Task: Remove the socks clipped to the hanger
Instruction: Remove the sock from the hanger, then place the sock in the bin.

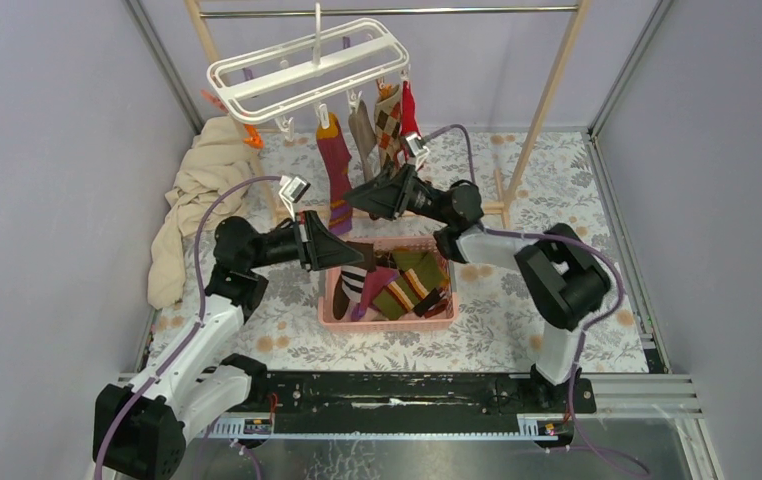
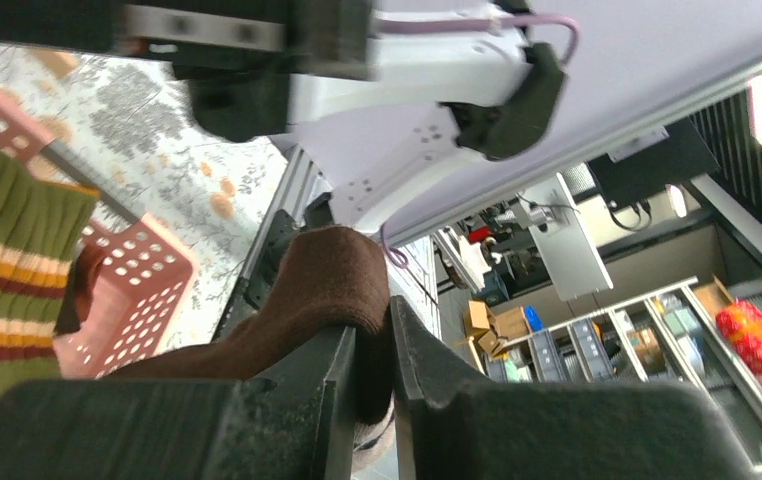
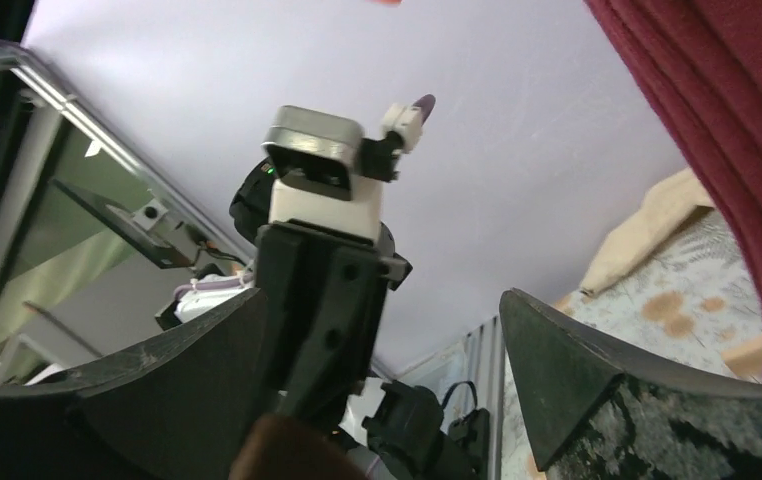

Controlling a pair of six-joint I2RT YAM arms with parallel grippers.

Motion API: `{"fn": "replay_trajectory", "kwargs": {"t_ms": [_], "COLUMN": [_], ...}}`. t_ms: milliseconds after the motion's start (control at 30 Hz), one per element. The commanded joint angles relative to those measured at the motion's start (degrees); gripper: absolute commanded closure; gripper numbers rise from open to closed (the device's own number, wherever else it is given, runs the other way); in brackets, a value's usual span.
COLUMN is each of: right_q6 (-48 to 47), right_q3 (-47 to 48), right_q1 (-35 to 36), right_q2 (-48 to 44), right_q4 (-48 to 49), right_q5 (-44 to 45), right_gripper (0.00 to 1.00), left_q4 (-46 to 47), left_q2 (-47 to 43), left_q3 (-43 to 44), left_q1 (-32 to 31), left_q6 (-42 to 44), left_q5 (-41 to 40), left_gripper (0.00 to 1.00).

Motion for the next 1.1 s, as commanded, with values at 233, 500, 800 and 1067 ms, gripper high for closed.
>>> {"fn": "replay_trajectory", "kwargs": {"t_ms": [233,500,800,1067], "right_q6": [-25.57,-33.53,-38.23,-38.96], "right_q3": [-11.06,-15.3,-21.63,-25.28], "right_q1": [-1.33,-1.49,-1.44,-1.46], "right_q2": [-23.19,-34.12,-43.9,-51.79], "right_q4": [-39.71,-56.91,-66.23,-71.77], "right_q5": [4.0,7.12,9.92,12.35], "right_gripper": [0.05,0.04,0.03,0.02], "left_q4": [-25.73,-29.56,-32.61,-39.89], "left_q2": [2.89,10.71,16.23,7.61], "left_q3": [-2.62,-5.36,-5.18,0.13], "left_q1": [-3.25,-8.8,-9.83,-10.49], "left_q6": [24.5,29.73,31.06,31.7], "left_q5": [-18.45,-36.13,-45.61,-46.0], "left_gripper": [0.78,0.75,0.15,0.01]}}
